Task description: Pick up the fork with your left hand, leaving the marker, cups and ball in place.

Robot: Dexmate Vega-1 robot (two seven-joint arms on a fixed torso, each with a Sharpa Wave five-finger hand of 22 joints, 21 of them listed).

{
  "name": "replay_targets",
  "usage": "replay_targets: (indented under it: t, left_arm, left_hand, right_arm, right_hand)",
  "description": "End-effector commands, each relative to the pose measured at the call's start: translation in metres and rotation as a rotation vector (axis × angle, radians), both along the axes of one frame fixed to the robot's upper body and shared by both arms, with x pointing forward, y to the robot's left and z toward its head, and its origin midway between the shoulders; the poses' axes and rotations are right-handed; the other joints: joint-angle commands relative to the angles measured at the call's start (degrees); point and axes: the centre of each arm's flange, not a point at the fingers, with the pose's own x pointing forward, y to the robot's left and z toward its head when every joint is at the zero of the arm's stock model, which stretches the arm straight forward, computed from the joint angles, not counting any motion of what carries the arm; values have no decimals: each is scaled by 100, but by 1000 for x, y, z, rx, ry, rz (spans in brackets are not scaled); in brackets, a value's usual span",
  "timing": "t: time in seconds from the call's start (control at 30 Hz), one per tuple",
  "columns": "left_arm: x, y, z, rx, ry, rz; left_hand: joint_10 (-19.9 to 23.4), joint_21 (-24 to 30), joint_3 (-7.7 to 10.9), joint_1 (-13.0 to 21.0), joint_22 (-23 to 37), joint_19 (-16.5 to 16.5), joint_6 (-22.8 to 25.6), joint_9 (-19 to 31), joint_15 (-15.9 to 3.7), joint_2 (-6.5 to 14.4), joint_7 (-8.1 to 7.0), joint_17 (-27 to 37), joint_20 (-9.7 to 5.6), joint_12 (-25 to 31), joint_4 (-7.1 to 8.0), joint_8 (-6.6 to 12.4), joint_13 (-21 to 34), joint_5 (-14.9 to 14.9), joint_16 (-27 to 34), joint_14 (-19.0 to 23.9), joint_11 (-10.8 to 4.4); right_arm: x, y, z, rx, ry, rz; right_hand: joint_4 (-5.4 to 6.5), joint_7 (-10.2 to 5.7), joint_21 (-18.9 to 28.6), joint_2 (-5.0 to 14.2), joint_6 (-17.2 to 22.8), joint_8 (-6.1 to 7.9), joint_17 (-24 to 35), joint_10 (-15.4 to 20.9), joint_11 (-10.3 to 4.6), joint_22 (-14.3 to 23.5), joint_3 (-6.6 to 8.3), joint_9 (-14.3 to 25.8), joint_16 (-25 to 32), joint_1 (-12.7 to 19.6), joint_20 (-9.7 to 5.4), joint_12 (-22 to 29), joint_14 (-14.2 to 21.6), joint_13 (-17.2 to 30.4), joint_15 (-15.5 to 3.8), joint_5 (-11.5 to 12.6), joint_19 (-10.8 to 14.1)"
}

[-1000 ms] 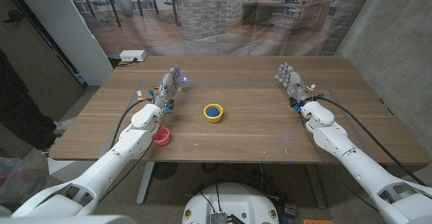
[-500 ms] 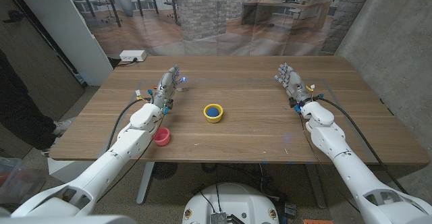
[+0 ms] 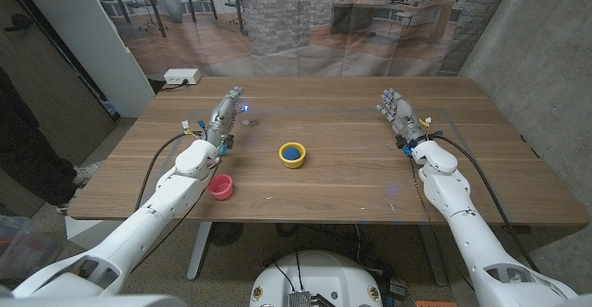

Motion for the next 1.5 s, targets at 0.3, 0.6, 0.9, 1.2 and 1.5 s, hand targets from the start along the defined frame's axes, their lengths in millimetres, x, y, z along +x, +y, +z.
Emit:
replay_targets:
  t: [0.3, 0.6, 0.9, 1.2, 1.5]
  left_arm:
    - [-5, 24, 20, 120, -9, 140]
    - [-4, 31, 24, 155, -5, 175]
    - [-7, 40, 36, 215, -1, 218]
    - [-9, 47, 47, 261, 3, 254]
    - [-11, 55, 55, 307, 17, 281]
  left_hand:
    - [423, -79, 89, 300, 38, -395, 325, 36, 56, 41, 113, 111, 100, 180, -288, 63, 87, -129, 140, 365, 214]
    - [615, -96, 108, 389, 45, -356, 491, 47, 39, 115, 194, 156, 119, 254, -358, 97, 122, -153, 186, 437, 269]
    - [721, -104, 138, 493, 48, -319, 580, 54, -7, 166, 210, 175, 117, 295, -436, 110, 147, -163, 211, 477, 262]
    - [816, -107, 154, 590, 51, -266, 657, 59, -22, 186, 265, 190, 127, 331, -511, 117, 171, -171, 232, 513, 270]
    - [873, -113, 186, 672, 54, -242, 729, 61, -4, 253, 282, 205, 146, 352, -546, 127, 186, -159, 252, 540, 290]
  right_arm:
    - [8, 5, 1, -6, 14, 9]
    - [12, 6, 3, -10, 16, 9]
    - [17, 8, 4, -12, 17, 15]
    - [21, 10, 5, -9, 19, 20]
    - [24, 12, 5, -7, 21, 24]
  right_hand:
    - [-25, 77, 24, -4, -5, 52, 9, 36, 27, 10, 14, 9, 37, 77, -43, 32, -42, 12, 20, 19, 34]
    - [-33, 80, 25, -8, -2, 53, 9, 45, 38, 10, 16, 9, 37, 81, -37, 36, -42, 12, 26, 19, 35]
    - [-39, 83, 24, -11, 3, 55, 9, 45, 41, 10, 18, 9, 38, 85, -34, 36, -37, 12, 23, 19, 32]
    - [-46, 88, 25, -14, 6, 56, 8, 53, 44, 10, 20, 9, 38, 90, -29, 40, -35, 13, 23, 19, 35]
    - [-55, 86, 27, -18, 11, 58, 8, 54, 45, 10, 23, 9, 38, 96, -25, 40, -33, 12, 24, 20, 40]
